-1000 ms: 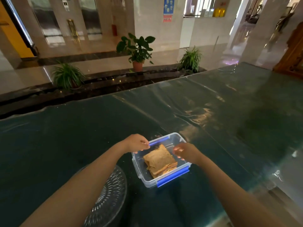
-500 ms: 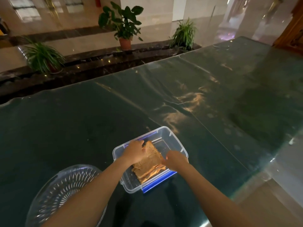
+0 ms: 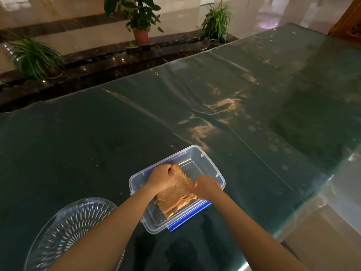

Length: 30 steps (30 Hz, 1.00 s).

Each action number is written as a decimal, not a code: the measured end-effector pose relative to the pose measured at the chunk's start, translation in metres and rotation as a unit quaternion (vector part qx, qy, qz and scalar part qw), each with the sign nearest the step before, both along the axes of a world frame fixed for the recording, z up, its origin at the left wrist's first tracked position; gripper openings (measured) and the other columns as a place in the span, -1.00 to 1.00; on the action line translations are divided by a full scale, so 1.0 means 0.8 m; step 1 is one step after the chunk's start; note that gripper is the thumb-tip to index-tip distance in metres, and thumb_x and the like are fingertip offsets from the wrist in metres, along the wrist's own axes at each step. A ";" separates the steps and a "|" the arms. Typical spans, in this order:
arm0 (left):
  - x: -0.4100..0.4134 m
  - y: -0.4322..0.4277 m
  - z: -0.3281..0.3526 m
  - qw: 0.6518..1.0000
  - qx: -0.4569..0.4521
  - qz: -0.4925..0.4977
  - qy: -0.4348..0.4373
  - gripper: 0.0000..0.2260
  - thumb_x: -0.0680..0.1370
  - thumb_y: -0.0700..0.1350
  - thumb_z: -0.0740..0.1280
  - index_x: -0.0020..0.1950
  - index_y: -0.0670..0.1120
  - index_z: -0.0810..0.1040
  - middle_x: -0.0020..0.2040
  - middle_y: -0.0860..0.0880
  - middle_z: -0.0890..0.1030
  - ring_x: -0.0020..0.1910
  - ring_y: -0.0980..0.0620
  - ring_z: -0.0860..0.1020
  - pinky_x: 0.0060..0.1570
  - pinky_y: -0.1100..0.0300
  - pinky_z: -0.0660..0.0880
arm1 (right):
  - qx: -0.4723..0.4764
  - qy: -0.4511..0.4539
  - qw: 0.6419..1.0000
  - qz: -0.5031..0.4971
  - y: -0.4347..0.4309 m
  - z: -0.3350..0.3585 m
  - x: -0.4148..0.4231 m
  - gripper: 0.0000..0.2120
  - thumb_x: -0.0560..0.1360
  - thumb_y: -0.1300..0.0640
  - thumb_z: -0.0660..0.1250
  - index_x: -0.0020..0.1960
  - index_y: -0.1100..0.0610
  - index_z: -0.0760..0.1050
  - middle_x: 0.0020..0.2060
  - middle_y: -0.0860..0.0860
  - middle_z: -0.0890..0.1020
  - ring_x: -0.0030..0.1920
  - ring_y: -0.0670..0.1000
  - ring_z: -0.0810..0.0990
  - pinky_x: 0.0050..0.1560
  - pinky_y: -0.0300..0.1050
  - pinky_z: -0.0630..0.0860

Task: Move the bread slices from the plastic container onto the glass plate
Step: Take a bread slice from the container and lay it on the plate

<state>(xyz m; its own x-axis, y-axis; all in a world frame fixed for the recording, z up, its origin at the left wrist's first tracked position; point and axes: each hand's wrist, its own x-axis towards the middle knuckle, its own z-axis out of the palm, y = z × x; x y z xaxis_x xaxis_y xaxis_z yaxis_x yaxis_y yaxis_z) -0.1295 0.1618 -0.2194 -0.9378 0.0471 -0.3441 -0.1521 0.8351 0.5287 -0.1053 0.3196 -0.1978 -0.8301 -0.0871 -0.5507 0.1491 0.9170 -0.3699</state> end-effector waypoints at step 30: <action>0.081 -0.080 0.145 0.898 0.339 0.254 0.118 -0.73 0.55 -0.19 0.27 0.25 -0.13 0.47 0.11 -0.03 0.54 0.08 0.05 0.51 0.00 0.22 0.46 | -0.246 0.180 0.952 -0.043 -0.045 0.117 -0.011 -0.59 0.42 0.07 0.42 0.22 0.15 0.44 -0.08 -0.02 0.57 -0.11 -0.06 0.53 -0.15 -0.28 0.40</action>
<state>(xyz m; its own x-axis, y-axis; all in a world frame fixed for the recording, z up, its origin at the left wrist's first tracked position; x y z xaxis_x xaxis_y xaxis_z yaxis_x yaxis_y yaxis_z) -0.0647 0.0977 -0.1036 -0.9409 -0.2832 -0.1857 -0.2382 0.1637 0.9573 -0.1138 0.2840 -0.1038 -0.9728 -0.1843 -0.1402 -0.0013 0.6097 -0.7926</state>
